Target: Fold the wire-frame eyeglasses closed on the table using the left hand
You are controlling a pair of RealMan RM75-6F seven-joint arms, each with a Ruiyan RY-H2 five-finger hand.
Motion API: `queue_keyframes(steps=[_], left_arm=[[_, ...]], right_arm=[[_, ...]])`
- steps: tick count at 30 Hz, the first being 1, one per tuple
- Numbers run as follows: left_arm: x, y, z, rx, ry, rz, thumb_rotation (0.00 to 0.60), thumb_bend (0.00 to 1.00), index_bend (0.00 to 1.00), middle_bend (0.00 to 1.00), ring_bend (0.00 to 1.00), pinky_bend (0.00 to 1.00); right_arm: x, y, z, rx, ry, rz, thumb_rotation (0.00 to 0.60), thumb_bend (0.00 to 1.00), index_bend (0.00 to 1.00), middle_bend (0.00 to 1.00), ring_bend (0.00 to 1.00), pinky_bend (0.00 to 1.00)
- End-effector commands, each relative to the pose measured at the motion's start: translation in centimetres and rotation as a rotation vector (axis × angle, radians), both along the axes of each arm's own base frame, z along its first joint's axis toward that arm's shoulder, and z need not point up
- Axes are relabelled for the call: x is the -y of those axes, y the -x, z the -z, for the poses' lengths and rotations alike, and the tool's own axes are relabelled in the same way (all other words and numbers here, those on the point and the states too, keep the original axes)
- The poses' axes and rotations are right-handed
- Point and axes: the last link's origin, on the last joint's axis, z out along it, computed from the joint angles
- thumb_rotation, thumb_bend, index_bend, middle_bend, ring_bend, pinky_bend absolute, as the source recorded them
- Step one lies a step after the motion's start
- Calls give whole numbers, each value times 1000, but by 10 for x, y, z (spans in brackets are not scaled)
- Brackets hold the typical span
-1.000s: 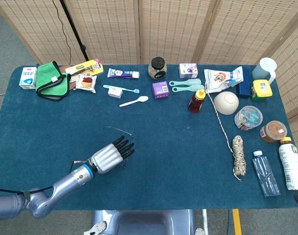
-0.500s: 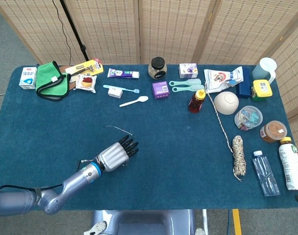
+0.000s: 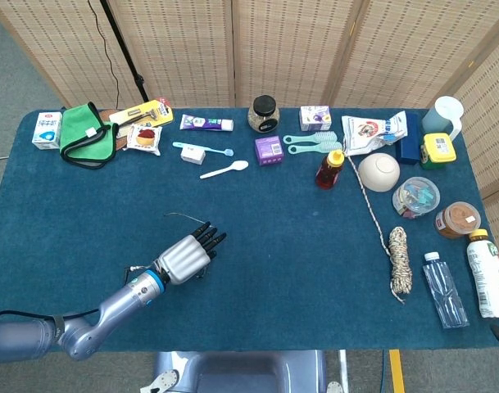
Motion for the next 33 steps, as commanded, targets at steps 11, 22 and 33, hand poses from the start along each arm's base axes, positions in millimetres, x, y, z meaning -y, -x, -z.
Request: queue_keyframes(steps=[11, 22, 33], left_arm=[[7, 11, -5, 46, -8, -16, 600, 202, 443, 0, 0, 0], [11, 13, -8, 76, -14, -30, 600, 201, 558, 0, 0, 0], [12, 13, -8, 100, -21, -51, 600, 201, 650, 0, 0, 0]], right_arm=[[-1, -2, 0, -6, -3, 0, 600, 18, 81, 0, 0, 16], [-1, -3, 0, -8, -4, -1, 600, 19, 84, 0, 0, 16], [-2, -2, 0, -6, -3, 1, 600, 18, 86, 0, 0, 16]])
